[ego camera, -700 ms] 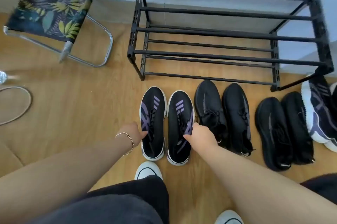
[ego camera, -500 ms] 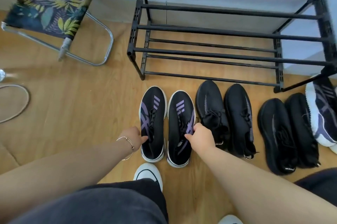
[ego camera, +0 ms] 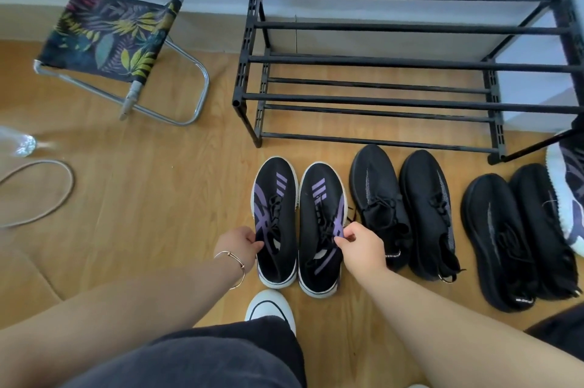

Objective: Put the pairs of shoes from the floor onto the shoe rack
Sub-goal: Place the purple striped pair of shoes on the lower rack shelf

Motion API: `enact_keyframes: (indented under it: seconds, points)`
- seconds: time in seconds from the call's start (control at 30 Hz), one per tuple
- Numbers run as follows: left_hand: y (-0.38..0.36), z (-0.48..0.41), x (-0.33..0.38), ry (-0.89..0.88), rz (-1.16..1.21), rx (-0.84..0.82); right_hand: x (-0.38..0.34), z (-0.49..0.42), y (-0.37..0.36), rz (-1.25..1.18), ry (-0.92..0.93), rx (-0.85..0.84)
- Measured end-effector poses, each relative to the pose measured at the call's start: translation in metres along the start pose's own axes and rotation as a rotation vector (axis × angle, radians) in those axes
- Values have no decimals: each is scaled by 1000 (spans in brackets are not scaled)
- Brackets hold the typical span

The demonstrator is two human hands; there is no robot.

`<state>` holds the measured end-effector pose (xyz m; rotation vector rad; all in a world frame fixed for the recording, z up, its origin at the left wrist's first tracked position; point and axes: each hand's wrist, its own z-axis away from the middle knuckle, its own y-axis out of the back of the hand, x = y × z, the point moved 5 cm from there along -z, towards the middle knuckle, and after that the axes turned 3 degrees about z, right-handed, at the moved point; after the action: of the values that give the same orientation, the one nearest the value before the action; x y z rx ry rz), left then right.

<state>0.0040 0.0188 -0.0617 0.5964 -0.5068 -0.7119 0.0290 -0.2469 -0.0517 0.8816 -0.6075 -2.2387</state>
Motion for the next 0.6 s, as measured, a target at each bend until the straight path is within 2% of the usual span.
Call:
enact_keyframes:
  seconds: [0.2, 0.6]
  points:
    - [20, 7, 4, -99, 120, 86, -19, 1, 22, -96, 108, 41]
    - [75, -12, 101, -275, 252, 223, -65, -49, 104, -352, 150, 180]
